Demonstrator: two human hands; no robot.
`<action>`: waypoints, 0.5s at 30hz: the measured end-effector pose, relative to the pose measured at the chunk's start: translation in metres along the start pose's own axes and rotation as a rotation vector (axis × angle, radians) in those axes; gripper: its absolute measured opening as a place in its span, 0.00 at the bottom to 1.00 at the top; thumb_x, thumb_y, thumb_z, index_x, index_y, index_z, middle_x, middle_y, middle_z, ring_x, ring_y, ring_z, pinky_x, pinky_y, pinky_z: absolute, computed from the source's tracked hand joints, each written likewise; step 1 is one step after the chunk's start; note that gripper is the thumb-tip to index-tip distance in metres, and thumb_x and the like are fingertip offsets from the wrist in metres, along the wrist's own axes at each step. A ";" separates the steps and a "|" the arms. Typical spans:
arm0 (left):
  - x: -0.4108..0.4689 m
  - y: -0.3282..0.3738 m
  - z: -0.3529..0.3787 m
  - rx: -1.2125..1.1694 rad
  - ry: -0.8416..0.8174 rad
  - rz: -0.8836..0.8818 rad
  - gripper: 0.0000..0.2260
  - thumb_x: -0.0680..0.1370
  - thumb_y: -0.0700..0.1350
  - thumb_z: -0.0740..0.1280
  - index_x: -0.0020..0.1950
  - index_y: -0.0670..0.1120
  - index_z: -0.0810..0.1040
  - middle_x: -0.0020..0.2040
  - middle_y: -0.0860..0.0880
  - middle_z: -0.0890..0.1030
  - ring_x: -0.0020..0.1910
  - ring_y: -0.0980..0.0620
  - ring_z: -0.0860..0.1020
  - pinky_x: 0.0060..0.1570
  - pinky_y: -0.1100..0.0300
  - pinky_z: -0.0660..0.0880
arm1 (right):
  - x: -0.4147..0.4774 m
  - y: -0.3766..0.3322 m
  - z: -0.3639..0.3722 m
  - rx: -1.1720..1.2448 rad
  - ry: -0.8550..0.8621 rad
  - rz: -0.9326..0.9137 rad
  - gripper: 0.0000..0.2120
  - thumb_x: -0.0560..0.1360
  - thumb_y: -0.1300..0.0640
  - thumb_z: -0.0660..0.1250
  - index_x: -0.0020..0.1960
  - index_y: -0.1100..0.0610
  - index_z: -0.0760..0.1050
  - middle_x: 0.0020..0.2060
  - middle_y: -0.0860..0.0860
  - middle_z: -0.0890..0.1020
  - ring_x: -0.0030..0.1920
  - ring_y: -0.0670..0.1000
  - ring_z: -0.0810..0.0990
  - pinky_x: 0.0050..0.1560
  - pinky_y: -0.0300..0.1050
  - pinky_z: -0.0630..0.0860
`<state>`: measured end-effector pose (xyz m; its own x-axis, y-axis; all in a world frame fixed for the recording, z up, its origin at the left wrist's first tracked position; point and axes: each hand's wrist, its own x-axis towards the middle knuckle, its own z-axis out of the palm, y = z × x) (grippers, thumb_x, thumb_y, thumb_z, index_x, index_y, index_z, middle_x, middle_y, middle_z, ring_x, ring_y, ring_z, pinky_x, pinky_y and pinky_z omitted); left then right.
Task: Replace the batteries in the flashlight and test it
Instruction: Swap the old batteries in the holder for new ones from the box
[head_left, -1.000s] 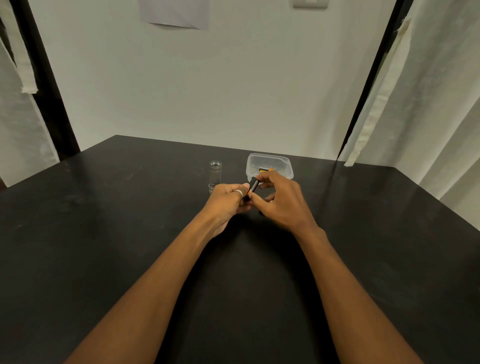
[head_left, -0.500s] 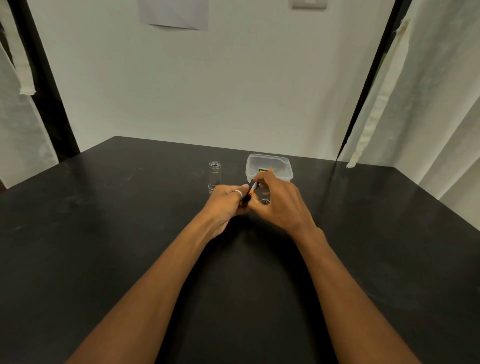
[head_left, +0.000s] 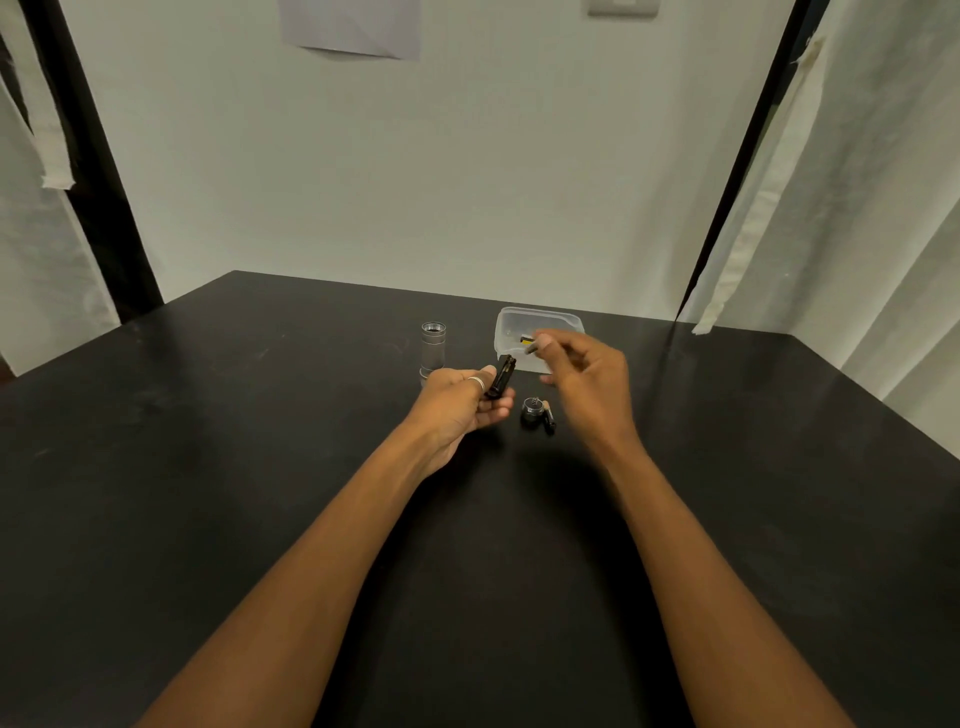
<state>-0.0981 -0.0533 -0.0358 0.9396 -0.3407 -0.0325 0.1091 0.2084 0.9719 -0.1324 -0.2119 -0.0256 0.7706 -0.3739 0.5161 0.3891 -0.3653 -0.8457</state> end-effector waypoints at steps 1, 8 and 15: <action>0.000 0.001 0.000 -0.005 0.001 -0.005 0.12 0.85 0.42 0.61 0.50 0.36 0.81 0.42 0.42 0.84 0.37 0.54 0.82 0.42 0.62 0.82 | 0.001 -0.001 -0.004 0.058 0.056 0.052 0.07 0.82 0.54 0.69 0.52 0.53 0.85 0.46 0.48 0.88 0.49 0.45 0.87 0.42 0.42 0.83; -0.001 0.003 0.001 -0.025 -0.010 -0.021 0.11 0.85 0.41 0.62 0.49 0.39 0.81 0.44 0.42 0.85 0.38 0.54 0.83 0.43 0.62 0.83 | 0.004 0.015 -0.025 -0.483 0.163 0.177 0.15 0.80 0.48 0.68 0.36 0.52 0.81 0.31 0.44 0.82 0.34 0.42 0.79 0.35 0.38 0.72; -0.003 0.004 0.000 -0.029 -0.008 -0.034 0.10 0.85 0.41 0.62 0.51 0.39 0.81 0.44 0.43 0.86 0.39 0.53 0.84 0.42 0.62 0.82 | 0.000 0.020 -0.025 -0.715 -0.050 0.259 0.18 0.79 0.46 0.71 0.35 0.56 0.84 0.32 0.50 0.84 0.36 0.48 0.81 0.38 0.42 0.73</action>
<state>-0.1005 -0.0517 -0.0322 0.9326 -0.3554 -0.0631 0.1501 0.2228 0.9632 -0.1372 -0.2411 -0.0392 0.8215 -0.4896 0.2921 -0.2155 -0.7410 -0.6360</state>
